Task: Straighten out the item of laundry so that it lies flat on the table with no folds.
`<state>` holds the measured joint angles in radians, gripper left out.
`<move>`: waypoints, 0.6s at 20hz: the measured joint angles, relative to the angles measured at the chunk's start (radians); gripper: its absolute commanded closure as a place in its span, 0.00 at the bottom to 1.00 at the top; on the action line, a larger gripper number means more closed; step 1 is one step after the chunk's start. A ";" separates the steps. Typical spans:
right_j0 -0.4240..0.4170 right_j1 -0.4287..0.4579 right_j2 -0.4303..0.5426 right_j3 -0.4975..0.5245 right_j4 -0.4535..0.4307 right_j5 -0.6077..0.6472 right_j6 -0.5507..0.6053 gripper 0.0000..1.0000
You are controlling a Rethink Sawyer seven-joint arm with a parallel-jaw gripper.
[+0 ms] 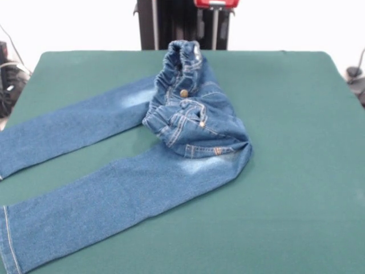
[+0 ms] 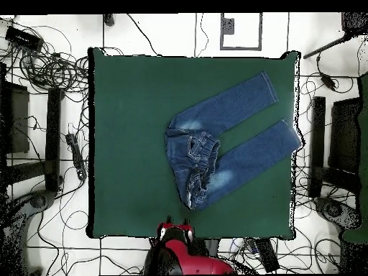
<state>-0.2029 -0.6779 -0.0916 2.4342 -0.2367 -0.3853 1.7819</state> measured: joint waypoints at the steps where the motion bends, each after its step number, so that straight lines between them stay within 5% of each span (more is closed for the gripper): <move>1: -0.010 -0.019 0.000 0.014 0.000 0.019 0.000 0.00; 5: -0.058 -0.091 0.014 0.034 0.000 0.115 0.000 0.00; 12: -0.183 -0.296 0.063 -0.015 0.034 0.541 0.000 0.00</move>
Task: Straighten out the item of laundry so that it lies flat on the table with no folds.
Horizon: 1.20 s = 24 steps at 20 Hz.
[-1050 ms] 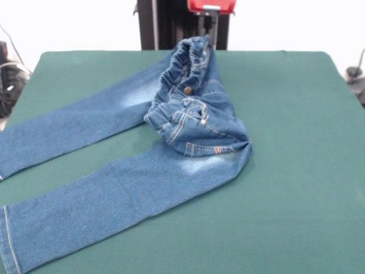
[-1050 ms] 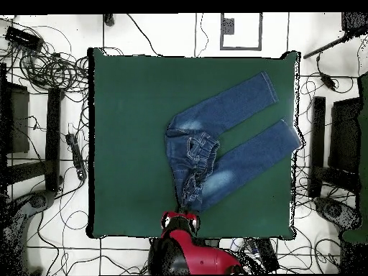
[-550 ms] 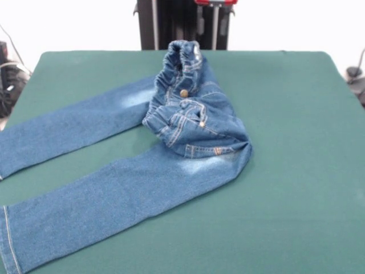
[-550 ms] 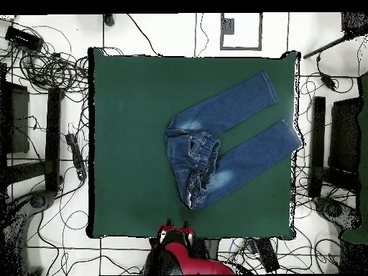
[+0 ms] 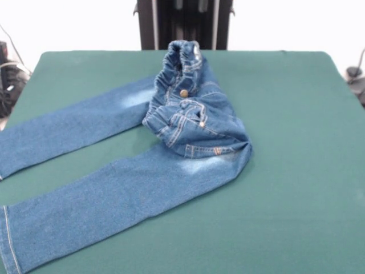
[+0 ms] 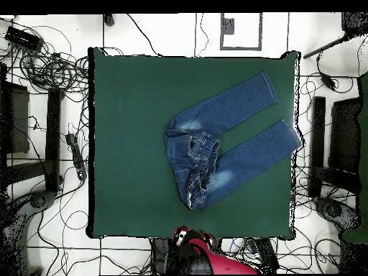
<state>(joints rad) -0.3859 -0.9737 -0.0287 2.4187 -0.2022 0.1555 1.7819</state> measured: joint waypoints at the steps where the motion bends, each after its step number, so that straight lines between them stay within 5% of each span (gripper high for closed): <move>1: -0.011 -0.015 0.004 -0.015 0.002 0.047 0.000 0.00; 6: -0.056 -0.065 0.037 -0.147 0.004 0.260 0.000 0.00; 14: -0.064 -0.028 0.052 -0.336 0.003 0.286 0.000 0.00; 24: -0.049 0.152 0.054 -0.596 0.003 0.286 0.000 0.00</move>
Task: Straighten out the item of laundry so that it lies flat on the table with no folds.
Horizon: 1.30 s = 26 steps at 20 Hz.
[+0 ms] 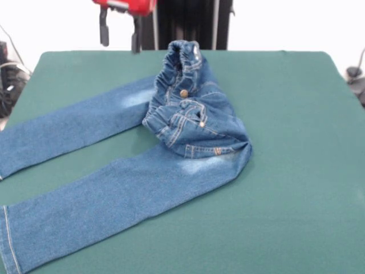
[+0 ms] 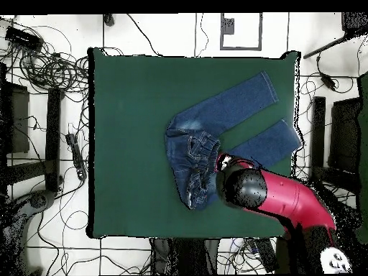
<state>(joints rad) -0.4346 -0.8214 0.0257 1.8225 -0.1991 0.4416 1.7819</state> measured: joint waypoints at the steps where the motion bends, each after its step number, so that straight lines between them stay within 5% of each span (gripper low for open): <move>1: 0.002 0.024 0.001 -0.023 0.000 0.000 0.000 0.00; 13: 0.006 0.258 0.004 -0.184 0.000 -0.021 0.000 0.00; 26: 0.013 0.421 0.004 -0.242 0.001 -0.129 0.000 0.00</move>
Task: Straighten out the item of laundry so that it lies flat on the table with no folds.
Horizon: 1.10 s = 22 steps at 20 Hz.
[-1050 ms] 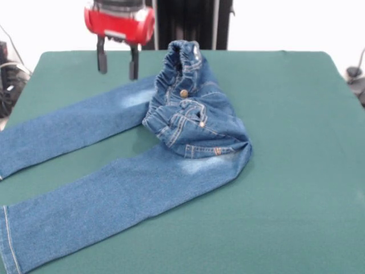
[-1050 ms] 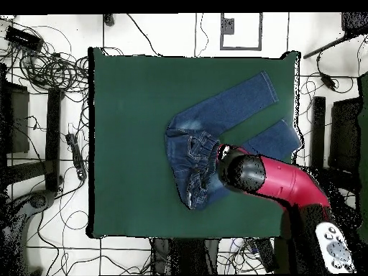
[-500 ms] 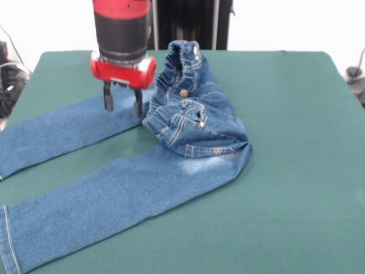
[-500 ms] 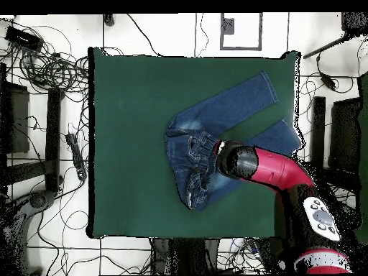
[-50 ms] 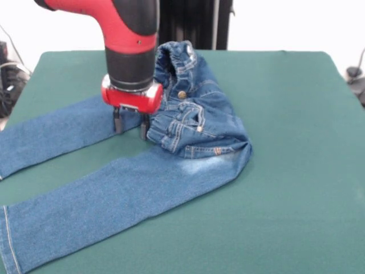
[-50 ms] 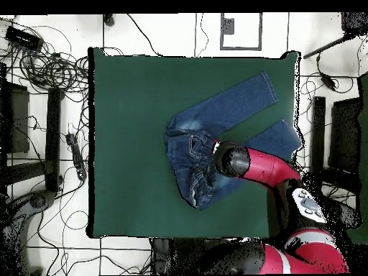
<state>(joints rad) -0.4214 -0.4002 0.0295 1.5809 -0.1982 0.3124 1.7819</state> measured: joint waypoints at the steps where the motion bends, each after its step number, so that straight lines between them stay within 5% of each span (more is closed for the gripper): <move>1: 0.001 0.003 0.000 -0.001 0.000 -0.004 0.000 0.00; 22: 0.124 -0.108 0.000 0.087 0.099 -0.010 0.000 0.00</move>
<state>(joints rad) -0.2979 -0.5082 0.0295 1.6674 -0.0989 0.3020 1.7819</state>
